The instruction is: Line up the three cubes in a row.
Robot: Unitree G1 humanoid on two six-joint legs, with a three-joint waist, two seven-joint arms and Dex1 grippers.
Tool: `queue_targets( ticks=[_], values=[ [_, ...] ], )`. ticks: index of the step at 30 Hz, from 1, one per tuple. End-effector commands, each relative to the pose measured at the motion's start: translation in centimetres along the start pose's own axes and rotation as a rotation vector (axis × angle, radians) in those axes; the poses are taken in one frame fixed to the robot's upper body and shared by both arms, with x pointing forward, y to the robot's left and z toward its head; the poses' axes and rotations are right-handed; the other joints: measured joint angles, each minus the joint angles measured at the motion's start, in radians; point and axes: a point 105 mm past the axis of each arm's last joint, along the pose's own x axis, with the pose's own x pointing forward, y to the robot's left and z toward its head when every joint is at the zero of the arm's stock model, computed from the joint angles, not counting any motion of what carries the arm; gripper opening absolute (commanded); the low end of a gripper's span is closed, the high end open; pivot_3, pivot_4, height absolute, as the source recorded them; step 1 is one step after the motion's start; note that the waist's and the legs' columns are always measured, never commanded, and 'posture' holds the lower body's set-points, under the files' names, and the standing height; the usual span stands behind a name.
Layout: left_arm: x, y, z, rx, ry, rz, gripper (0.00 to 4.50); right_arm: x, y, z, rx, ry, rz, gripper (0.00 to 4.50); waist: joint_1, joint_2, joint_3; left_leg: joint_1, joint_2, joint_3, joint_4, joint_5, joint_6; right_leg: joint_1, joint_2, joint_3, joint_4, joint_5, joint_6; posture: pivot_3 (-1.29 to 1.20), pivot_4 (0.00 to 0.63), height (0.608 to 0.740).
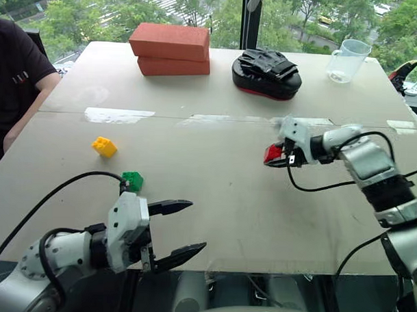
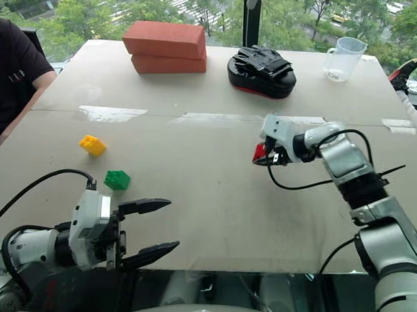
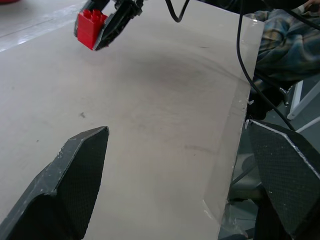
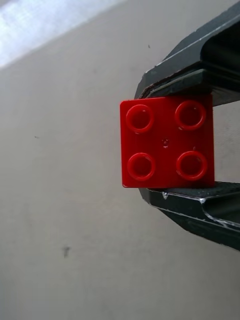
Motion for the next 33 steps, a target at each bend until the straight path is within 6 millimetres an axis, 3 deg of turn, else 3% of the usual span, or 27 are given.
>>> queue_targets(
  ticks=[1,21,28,33],
  values=[
    [0.0,-0.9,1.2,0.055,-0.023,-0.001,4.5,-0.1,-0.9,1.3,-0.08,0.001,0.001,1.39,0.0,0.0,0.0,0.0,0.0,0.001,0.0,0.0,0.0,0.0,0.0,0.001,0.0,0.0,0.001,0.0,0.15,0.74],
    [0.3,-1.1,2.0,0.048,-0.026,0.037,4.5,1.1,-0.9,0.7,-0.087,0.034,0.073,1.39,-0.008,0.0,0.0,0.003,0.003,0.005,0.0,-0.001,0.001,-0.002,0.005,0.006,0.002,0.002,-0.002,0.0,0.15,0.74],
    [0.2,-1.0,2.2,0.043,-0.029,0.052,4.5,1.1,-0.8,0.7,-0.105,0.03,0.095,4.48,-0.018,0.0,0.0,0.003,0.003,0.006,0.0,-0.002,0.0,-0.002,0.005,0.007,0.002,0.002,-0.002,0.0,0.15,0.74],
    [0.0,-1.0,1.7,0.019,-0.031,0.091,4.5,0.2,-0.6,1.6,-0.092,-0.038,0.086,4.48,-0.021,0.0,0.0,0.004,0.003,0.006,0.0,-0.002,-0.001,-0.003,0.005,0.008,0.002,0.002,-0.002,0.0,0.15,0.74]
  ],
)
